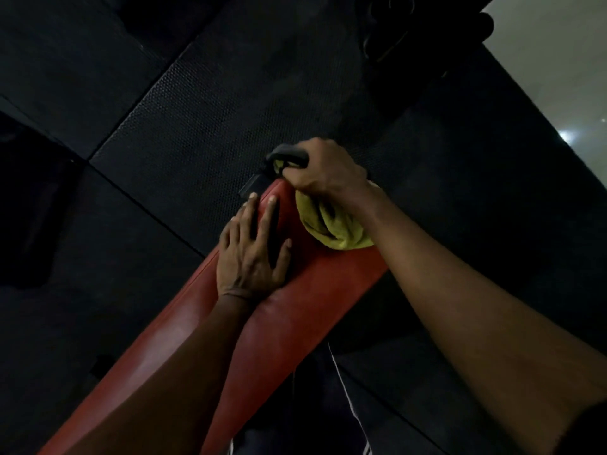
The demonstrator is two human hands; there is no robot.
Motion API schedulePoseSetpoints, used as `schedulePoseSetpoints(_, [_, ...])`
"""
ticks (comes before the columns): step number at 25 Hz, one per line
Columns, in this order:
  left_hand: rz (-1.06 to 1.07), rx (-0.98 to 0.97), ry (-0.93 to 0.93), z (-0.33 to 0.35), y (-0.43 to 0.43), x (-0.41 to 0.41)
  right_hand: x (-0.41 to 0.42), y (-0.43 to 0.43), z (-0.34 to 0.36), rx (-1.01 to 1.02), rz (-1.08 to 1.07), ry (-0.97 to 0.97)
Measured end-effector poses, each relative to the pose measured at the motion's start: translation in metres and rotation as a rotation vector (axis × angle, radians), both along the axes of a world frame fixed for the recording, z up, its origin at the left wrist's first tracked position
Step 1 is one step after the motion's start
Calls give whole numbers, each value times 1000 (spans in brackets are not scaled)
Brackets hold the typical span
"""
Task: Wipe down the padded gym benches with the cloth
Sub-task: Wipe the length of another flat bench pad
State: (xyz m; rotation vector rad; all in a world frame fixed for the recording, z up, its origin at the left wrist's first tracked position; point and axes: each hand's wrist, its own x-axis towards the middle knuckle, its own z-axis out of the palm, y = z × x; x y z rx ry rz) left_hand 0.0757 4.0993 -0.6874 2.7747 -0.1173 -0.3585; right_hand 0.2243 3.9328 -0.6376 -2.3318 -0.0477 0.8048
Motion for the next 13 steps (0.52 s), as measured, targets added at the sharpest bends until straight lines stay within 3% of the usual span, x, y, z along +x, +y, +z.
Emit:
schedulePoseSetpoints(7, [112, -59, 27, 1, -2, 0, 19, 21, -1, -149, 222, 69])
schedulePoseSetpoints(13, [284, -203, 78, 14, 11, -15, 17, 21, -6, -205, 190, 44])
